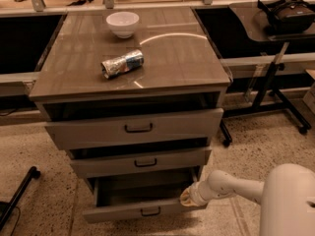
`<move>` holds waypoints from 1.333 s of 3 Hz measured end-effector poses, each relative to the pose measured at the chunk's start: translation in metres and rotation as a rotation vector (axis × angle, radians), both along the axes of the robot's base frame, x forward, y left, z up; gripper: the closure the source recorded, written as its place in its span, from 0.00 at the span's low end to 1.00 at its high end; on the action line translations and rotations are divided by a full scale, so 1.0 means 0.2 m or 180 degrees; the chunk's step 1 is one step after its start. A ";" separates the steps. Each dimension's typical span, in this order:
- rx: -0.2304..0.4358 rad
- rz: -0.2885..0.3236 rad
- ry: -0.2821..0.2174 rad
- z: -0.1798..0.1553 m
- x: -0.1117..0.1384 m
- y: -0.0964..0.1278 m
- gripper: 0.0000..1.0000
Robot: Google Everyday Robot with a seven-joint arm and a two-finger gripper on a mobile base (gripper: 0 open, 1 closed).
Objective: Open bottom drawer
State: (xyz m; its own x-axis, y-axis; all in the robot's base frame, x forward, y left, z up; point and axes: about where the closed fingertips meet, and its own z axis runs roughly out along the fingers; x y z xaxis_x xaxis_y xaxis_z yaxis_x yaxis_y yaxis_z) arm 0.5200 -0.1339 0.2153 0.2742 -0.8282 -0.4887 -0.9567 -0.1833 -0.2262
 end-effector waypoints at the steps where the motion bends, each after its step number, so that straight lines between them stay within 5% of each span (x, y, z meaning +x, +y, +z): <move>1: 0.0135 0.0155 0.0109 0.00 -0.07 0.04 0.88; 2: 0.0247 0.0324 0.0214 0.02 -0.12 0.08 0.74; 4: 0.0321 0.0480 0.0309 0.05 -0.14 0.13 0.26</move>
Offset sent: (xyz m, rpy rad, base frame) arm -0.0329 0.0220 0.0128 0.1194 0.1058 0.1694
